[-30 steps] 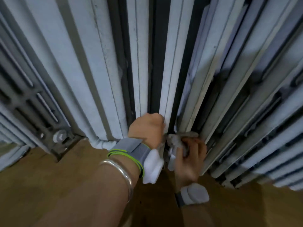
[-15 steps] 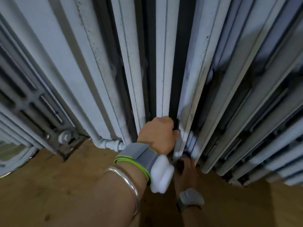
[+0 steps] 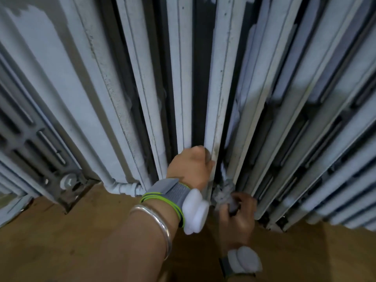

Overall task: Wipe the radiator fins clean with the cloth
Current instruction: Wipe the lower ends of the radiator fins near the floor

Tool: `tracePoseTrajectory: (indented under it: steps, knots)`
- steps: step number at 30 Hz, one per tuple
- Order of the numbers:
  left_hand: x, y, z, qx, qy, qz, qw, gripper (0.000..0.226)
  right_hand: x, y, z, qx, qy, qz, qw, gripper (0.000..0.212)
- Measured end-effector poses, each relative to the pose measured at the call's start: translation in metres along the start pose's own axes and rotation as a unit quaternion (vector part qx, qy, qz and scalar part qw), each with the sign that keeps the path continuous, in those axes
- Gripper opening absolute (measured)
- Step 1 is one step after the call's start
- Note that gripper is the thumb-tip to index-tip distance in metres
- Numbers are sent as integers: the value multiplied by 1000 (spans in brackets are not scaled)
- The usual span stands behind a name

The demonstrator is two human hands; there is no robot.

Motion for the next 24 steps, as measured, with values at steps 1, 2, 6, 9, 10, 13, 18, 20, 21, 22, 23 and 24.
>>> tracePoseTrajectory:
  steps: [1, 2, 6, 9, 10, 13, 18, 20, 21, 22, 23, 24]
  knots:
    - [1, 1, 0, 0, 1, -2, 1000, 22, 4, -8, 5, 12, 6, 16, 1000, 22]
    - [1, 2, 0, 0, 2, -3, 1000, 22, 9, -14, 12, 18, 15, 29, 999, 26]
    - [0, 5, 1, -4, 11, -1, 1000, 23, 19, -32, 35, 65, 51, 40, 996, 31]
    - [0, 6, 1, -8, 23, 8, 1000, 24, 11, -27, 44, 80, 28, 25, 996, 27]
    - [1, 5, 0, -10, 30, 12, 999, 23, 8, -23, 45, 86, 24, 19, 996, 26]
    - [-1, 5, 3, -20, 41, 27, 999, 24, 1, -7, 43, 90, 25, 11, 996, 27]
    - [-2, 6, 4, -34, 55, 40, 997, 22, -11, 20, 27, 62, 25, 4, 998, 27]
    - [-2, 6, 4, -36, 61, 39, 997, 21, -16, 31, 22, 46, 17, -10, 999, 30]
    - [-2, 5, 4, -36, 64, 39, 997, 21, -17, 36, 20, 31, 11, -14, 999, 28]
    - [-2, 5, 4, -36, 66, 39, 996, 20, -20, 43, 18, 2, -1, -12, 1000, 23]
    - [-3, 5, 5, -36, 67, 36, 996, 21, -22, 50, 15, -26, -13, 1, 1000, 19]
    - [-3, 5, 5, -35, 68, 33, 997, 21, -24, 56, 12, -47, -28, 13, 998, 15]
Point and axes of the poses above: each hand's wrist, its own z-axis towards the middle knuckle, its own x-axis out of the back of the hand, y = z × x, the point moved 3 cm from there along z, towards the middle knuckle, and after that the axes turned 4 degrees about -y, right-handed, at the moved point
